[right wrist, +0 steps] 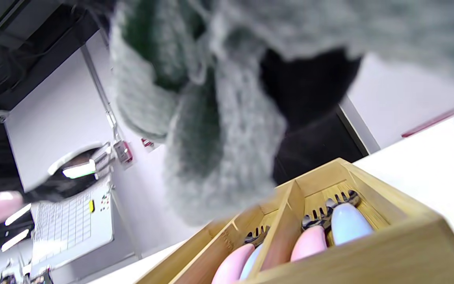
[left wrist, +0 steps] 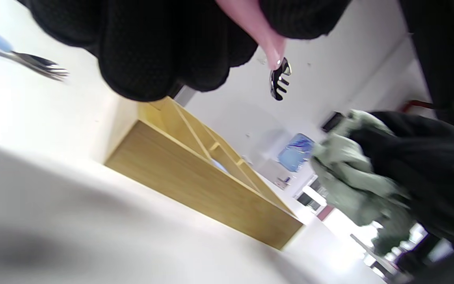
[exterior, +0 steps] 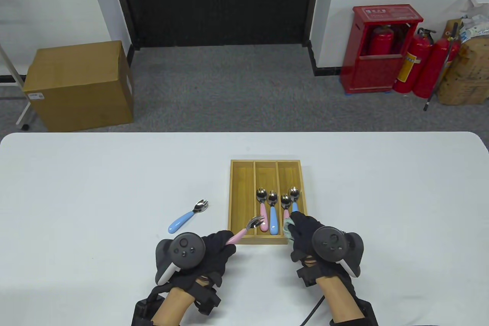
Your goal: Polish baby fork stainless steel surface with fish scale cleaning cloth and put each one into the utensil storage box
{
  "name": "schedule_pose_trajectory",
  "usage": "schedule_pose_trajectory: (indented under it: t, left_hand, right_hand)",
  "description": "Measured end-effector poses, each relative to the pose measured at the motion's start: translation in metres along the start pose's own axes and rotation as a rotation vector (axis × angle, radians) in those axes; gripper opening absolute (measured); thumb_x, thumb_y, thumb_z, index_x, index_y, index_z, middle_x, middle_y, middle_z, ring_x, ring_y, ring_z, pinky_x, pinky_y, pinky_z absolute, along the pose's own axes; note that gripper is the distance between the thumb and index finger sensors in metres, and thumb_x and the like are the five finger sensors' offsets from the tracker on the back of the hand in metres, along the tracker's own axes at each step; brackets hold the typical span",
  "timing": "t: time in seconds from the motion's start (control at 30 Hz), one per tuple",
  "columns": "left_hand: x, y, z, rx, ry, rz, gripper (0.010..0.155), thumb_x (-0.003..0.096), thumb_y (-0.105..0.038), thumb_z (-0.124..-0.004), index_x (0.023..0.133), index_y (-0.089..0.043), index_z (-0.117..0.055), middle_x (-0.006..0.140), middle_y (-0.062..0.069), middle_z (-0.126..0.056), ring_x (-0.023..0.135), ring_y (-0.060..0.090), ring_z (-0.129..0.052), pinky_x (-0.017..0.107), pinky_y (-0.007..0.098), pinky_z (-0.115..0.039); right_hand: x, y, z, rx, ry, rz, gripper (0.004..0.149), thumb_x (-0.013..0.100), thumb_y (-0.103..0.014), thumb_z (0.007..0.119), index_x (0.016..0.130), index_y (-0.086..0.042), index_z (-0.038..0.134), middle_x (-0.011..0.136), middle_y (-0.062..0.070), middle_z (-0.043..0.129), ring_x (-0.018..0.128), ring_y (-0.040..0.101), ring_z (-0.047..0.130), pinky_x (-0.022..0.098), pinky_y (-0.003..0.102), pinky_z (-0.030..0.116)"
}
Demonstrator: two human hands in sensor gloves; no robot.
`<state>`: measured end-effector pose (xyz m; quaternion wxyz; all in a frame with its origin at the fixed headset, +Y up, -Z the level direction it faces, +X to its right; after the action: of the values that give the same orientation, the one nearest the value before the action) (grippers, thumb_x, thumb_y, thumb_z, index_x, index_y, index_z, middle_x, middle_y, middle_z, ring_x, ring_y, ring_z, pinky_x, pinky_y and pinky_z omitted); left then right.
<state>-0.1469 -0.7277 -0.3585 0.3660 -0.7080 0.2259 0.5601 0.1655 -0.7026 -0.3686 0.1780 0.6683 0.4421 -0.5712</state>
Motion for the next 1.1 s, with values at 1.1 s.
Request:
schedule_pose_trajectory:
  t: [1.1]
  left_hand:
    - [0.108,-0.020,-0.046,0.535,0.118,0.432,0.056,0.0519,-0.051,-0.068,0.092,-0.013,-0.077,0.092,0.020,-0.087,0.078,0.044,-0.098,0.058,0.063,-0.070]
  right_hand:
    - [-0.002,0.024,0.016,0.156,-0.105,0.065,0.045,0.043,-0.033,0.082,0.082,-0.010,0.084,0.061,0.022,0.098,0.026,0.030,0.103,0.013,0.044,0.085]
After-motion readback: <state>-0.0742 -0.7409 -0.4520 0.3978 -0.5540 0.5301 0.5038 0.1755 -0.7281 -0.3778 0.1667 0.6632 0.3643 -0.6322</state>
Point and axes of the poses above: the tracker on the back of each hand, its own y axis roughly to the little-finger side, its own x axis roughly from the wrist to the fingertips, z = x × y, the point moved 3 cm from there along x, roughly from the wrist to the fingertips
